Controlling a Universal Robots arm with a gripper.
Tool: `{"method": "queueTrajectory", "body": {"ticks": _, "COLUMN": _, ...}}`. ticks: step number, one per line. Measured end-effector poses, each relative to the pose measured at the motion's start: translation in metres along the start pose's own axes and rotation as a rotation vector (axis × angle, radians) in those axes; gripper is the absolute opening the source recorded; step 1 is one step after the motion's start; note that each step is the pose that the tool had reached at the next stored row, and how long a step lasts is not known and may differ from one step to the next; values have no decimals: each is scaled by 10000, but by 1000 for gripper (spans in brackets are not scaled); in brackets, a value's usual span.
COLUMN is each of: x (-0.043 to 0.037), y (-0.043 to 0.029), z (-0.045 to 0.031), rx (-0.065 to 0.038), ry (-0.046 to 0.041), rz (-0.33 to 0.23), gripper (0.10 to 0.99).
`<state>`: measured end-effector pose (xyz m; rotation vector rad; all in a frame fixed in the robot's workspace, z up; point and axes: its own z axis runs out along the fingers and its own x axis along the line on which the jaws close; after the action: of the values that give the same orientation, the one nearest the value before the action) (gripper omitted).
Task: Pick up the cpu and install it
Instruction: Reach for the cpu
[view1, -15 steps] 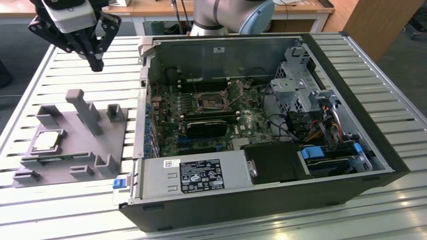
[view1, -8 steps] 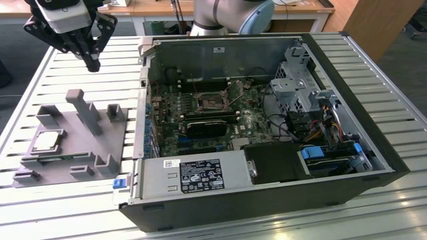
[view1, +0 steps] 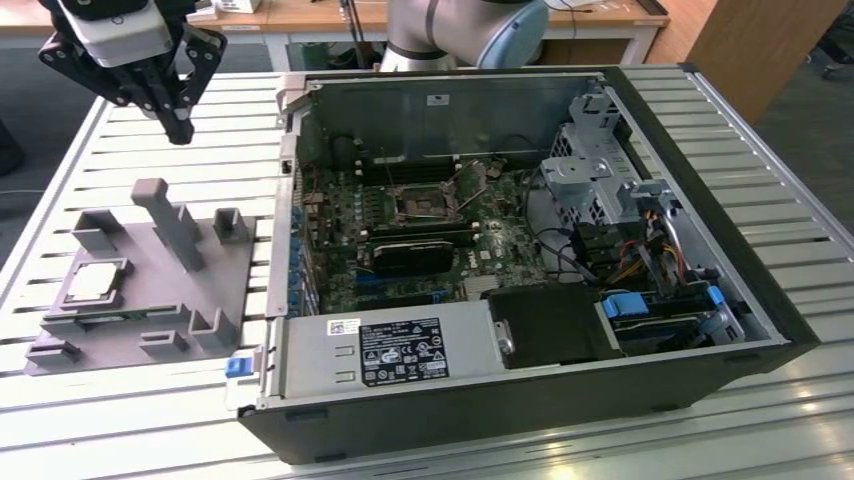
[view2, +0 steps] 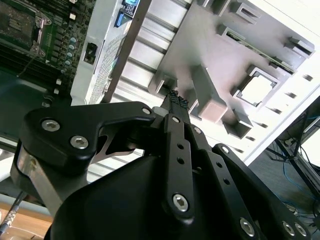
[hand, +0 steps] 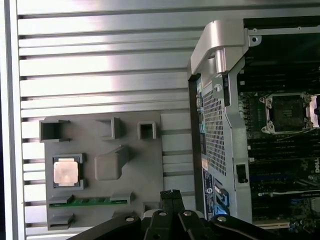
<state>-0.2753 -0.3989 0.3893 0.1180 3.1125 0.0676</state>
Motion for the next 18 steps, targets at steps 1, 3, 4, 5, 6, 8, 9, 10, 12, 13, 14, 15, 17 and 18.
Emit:
{"method": "queueTrajectory", "body": {"ticks": 1, "x": 7, "y": -1, "z": 0, "rx": 0, "ry": 0, "rz": 0, "gripper": 106}}
{"method": "queueTrajectory", "body": {"ticks": 3, "x": 22, "y": -2, "z": 0, "rx": -1, "ry": -1, "rz": 0, "gripper": 106}}
{"method": "queueTrajectory", "body": {"ticks": 4, "x": 29, "y": -2, "z": 0, "rx": 0, "ry": 0, "rz": 0, "gripper": 106}}
{"method": "queueTrajectory", "body": {"ticks": 5, "x": 36, "y": -3, "z": 0, "rx": 0, "ry": 0, "rz": 0, "gripper": 106}}
{"method": "queueTrajectory", "body": {"ticks": 6, "x": 44, "y": -3, "z": 0, "rx": 0, "ry": 0, "rz": 0, "gripper": 106}}
{"method": "queueTrajectory", "body": {"ticks": 8, "x": 59, "y": -5, "z": 0, "rx": 0, "ry": 0, "rz": -1, "gripper": 106}}
{"method": "queueTrajectory", "body": {"ticks": 9, "x": 66, "y": -5, "z": 0, "rx": -1, "ry": 0, "rz": -1, "gripper": 106}}
{"method": "queueTrajectory", "body": {"ticks": 10, "x": 74, "y": -6, "z": 0, "rx": -1, "ry": 0, "rz": 0, "gripper": 106}}
{"method": "queueTrajectory", "body": {"ticks": 12, "x": 89, "y": -7, "z": 0, "rx": -1, "ry": 0, "rz": 0, "gripper": 106}}
{"method": "queueTrajectory", "body": {"ticks": 13, "x": 97, "y": -8, "z": 0, "rx": 0, "ry": 0, "rz": -1, "gripper": 106}}
{"method": "queueTrajectory", "body": {"ticks": 14, "x": 105, "y": -8, "z": 0, "rx": 0, "ry": 0, "rz": 0, "gripper": 106}}
{"method": "queueTrajectory", "body": {"ticks": 15, "x": 112, "y": -9, "z": 0, "rx": -1, "ry": 0, "rz": 0, "gripper": 106}}
{"method": "queueTrajectory", "body": {"ticks": 17, "x": 128, "y": -10, "z": 0, "rx": 0, "ry": 1, "rz": 0, "gripper": 106}}
{"method": "queueTrajectory", "body": {"ticks": 18, "x": 134, "y": -10, "z": 0, "rx": 0, "ry": 0, "rz": 0, "gripper": 106}}
